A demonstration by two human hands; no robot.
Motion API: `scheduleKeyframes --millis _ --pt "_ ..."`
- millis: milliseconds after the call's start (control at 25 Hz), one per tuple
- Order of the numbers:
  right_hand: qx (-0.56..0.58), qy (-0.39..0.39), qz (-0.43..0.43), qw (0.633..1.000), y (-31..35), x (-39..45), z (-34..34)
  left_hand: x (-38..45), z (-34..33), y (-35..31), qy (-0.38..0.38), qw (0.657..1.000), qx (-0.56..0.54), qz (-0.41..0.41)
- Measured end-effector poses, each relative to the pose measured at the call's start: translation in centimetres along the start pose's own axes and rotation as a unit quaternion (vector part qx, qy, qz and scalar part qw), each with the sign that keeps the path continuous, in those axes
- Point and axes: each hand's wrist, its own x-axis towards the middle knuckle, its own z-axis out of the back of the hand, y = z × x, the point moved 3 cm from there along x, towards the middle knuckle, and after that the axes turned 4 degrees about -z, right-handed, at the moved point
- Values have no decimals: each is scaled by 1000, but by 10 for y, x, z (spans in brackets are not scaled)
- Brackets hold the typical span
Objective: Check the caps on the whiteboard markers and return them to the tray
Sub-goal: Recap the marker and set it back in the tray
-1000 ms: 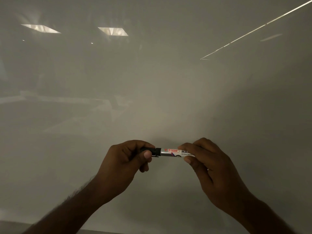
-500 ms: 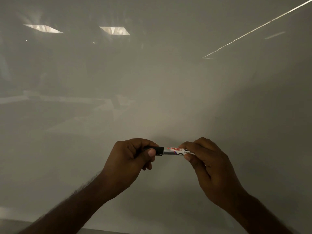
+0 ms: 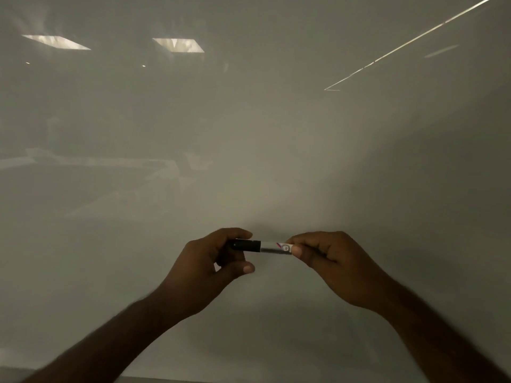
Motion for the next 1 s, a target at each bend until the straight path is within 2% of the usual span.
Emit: scheduleKeyframes --millis 160,280,400,560,680,840,1000 --pt "106 26 -73 991 -25 -2 -23 -5 0 16 -43 995 86 -30" --pt "102 40 -91 990 -41 -6 -43 -12 -7 33 -17 992 114 -42" --pt "85 66 -97 989 -56 -12 -67 -20 -14 52 2 995 102 -11" --pt "48 65 -86 993 -75 -25 -101 -36 -28 85 41 993 94 65" --pt "36 88 -91 991 -90 -35 -130 -57 -41 114 61 986 34 153" --pt "38 129 -132 982 -115 -54 -168 -97 -68 149 78 962 -7 263" --pt "45 164 -178 969 -133 -79 -200 -132 -93 173 99 942 -37 318"
